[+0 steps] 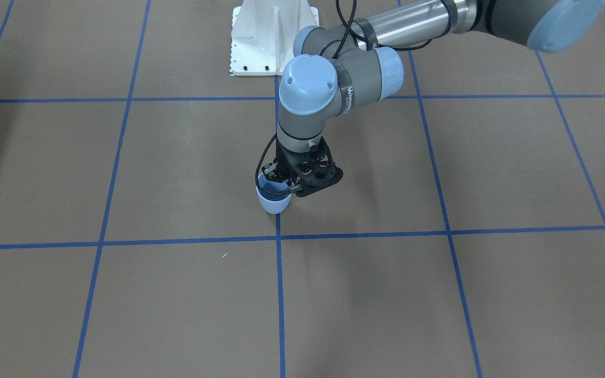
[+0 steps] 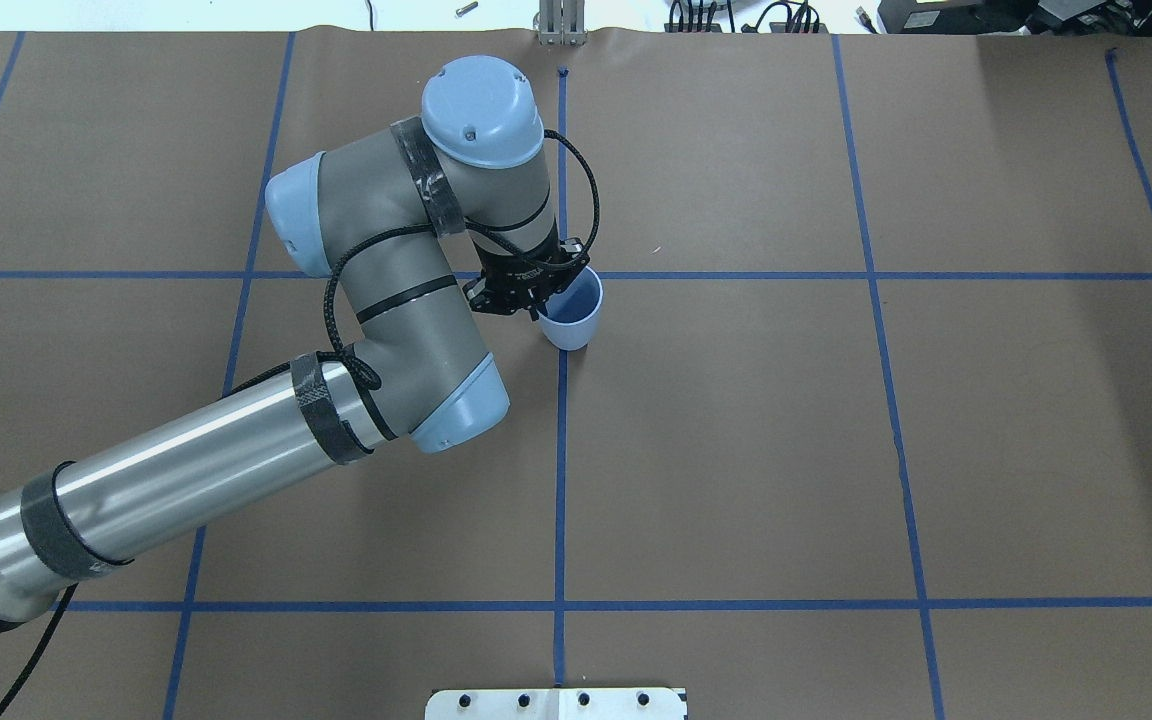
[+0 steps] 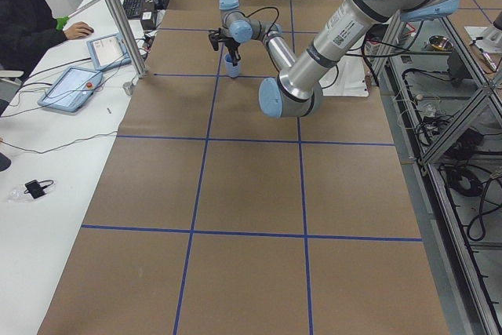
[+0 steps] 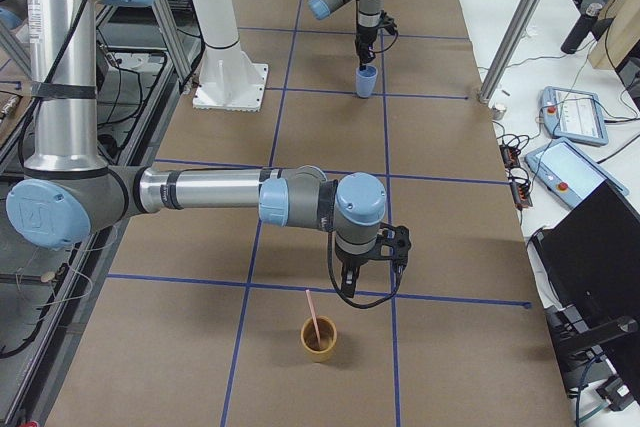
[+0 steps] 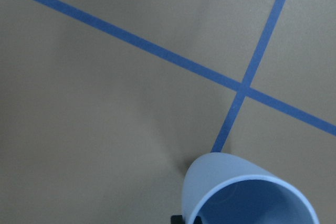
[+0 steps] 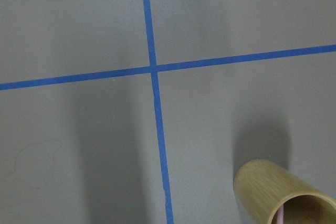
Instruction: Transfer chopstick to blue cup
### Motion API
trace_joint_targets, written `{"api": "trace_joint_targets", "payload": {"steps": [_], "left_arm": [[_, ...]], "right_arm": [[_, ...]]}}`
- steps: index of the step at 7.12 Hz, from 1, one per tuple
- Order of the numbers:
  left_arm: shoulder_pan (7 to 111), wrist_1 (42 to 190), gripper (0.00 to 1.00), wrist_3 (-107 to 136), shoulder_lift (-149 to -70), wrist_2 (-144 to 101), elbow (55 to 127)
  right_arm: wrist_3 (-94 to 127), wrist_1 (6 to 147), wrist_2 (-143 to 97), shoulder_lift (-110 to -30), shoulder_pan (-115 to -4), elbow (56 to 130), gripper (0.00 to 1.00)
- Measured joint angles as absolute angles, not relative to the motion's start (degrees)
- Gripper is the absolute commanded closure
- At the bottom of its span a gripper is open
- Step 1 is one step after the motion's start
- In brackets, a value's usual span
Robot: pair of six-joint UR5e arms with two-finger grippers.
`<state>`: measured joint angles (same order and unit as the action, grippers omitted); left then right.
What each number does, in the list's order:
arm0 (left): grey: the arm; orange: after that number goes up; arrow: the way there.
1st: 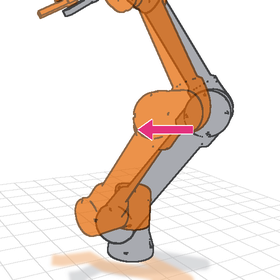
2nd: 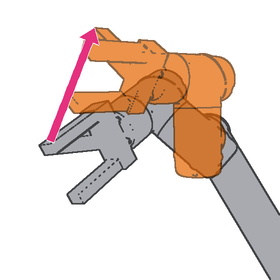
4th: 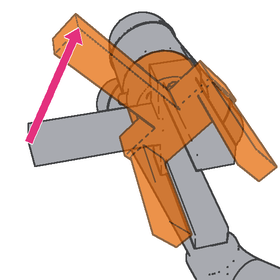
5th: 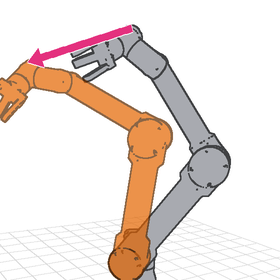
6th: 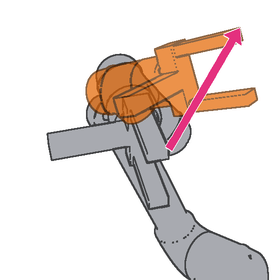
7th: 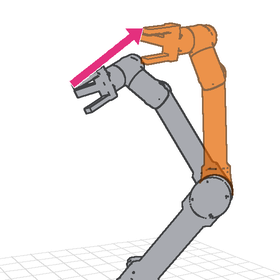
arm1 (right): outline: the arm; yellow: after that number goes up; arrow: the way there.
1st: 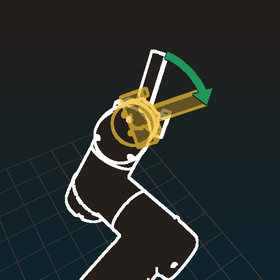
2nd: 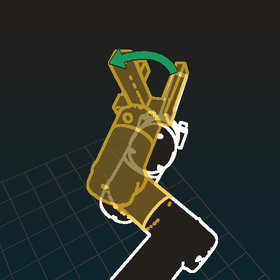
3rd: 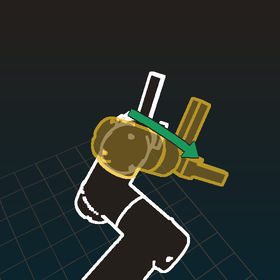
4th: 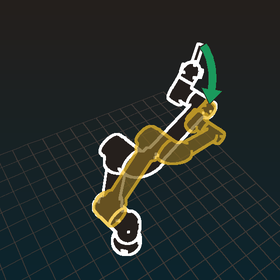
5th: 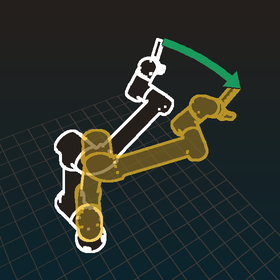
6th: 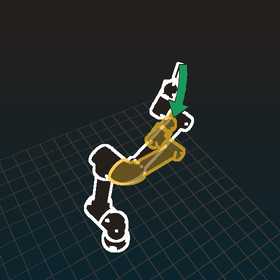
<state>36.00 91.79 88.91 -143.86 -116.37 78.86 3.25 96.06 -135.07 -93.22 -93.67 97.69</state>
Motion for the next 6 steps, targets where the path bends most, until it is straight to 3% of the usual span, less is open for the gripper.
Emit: {"api": "trace_joint_targets", "payload": {"steps": [1, 3, 4, 6], "left_arm": [[36.11, 91.91, 0.29, 88.98, -144.12, -116.37, 78.63], [36.8, 91.8, 0.26, 88.99, -144.26, -116.48, 78.85], [37.39, 91.6, 0.02, 88.92, -144.23, -116.66, 79.14], [38.85, 90.85, 0.01, 88.6, -143.75, -117.06, 82.08]], "right_arm": [[3.25, 96.07, -135.0, -93.21, -93.66, 97.66, 0.0], [3.31, 96.06, -134.81, -93.17, -93.65, 97.61, 0.0], [3.33, 96.08, -134.74, -93.14, -93.66, 97.61, 0.0], [3.37, 96.22, -134.66, -92.84, -93.64, 97.53, 0.0]]}}
